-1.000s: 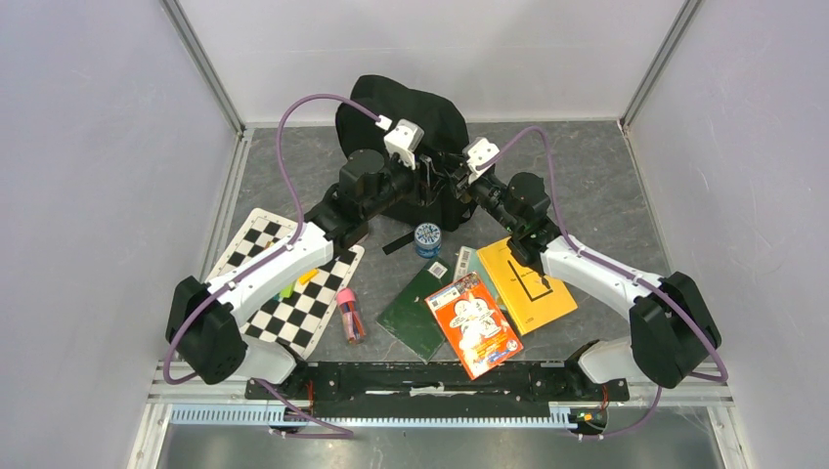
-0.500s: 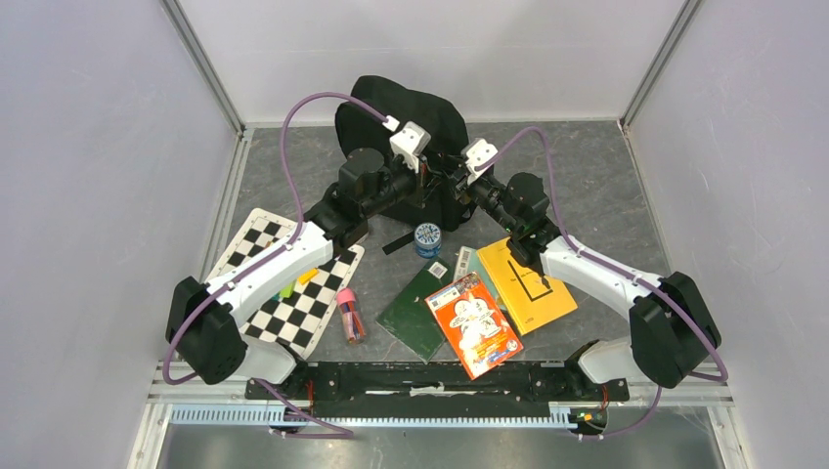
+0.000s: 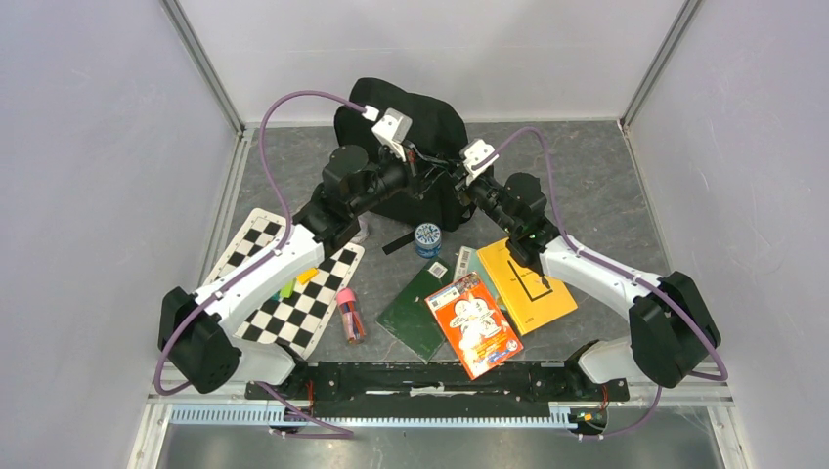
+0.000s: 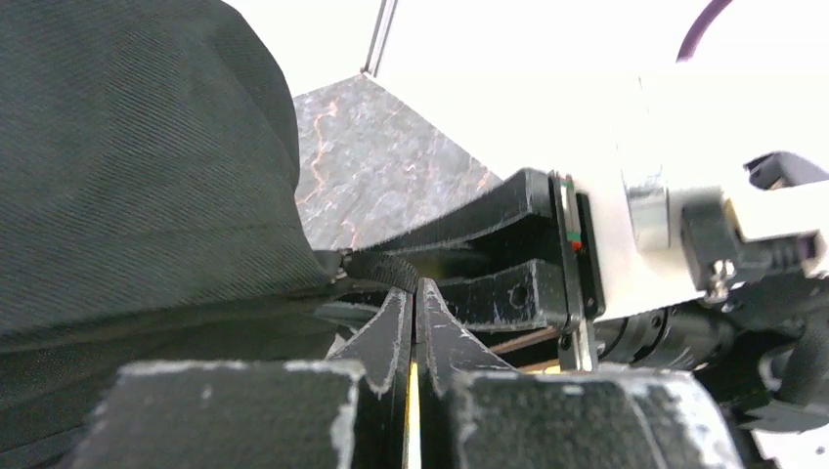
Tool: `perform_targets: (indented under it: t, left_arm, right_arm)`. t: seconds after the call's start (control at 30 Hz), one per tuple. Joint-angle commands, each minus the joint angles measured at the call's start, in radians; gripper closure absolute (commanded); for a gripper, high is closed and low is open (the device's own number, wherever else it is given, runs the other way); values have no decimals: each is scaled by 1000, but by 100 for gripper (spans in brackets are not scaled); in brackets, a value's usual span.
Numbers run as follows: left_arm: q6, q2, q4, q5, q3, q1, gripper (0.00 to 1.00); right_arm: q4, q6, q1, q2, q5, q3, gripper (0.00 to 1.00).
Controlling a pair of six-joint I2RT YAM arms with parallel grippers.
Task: Pack the student bag
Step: Unzip the student bag at the center of the board.
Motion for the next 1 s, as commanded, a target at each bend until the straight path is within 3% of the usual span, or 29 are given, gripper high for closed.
perform_targets:
  t: [0.0,0.13,0.3,0.57,0.97]
  left_arm:
    - [-179,-38,115,3,48,24,98]
    - [-283,-65,157,-66,35,76,98]
    - [-397,-77,192,-51,36,181,98]
    - [-418,-114,173,2,41,295,98]
    - [-397,-112,216,288,114,322,98]
  right_arm:
    - [-7,7,3,12,37,0,80]
    - [-11,8,3,12,49,-7,89]
    - [-15,8,2,6,74,-18,100]
    - [-22,8,3,-10,109,-38,100]
    - [-64,29,2,-44,155,-25,100]
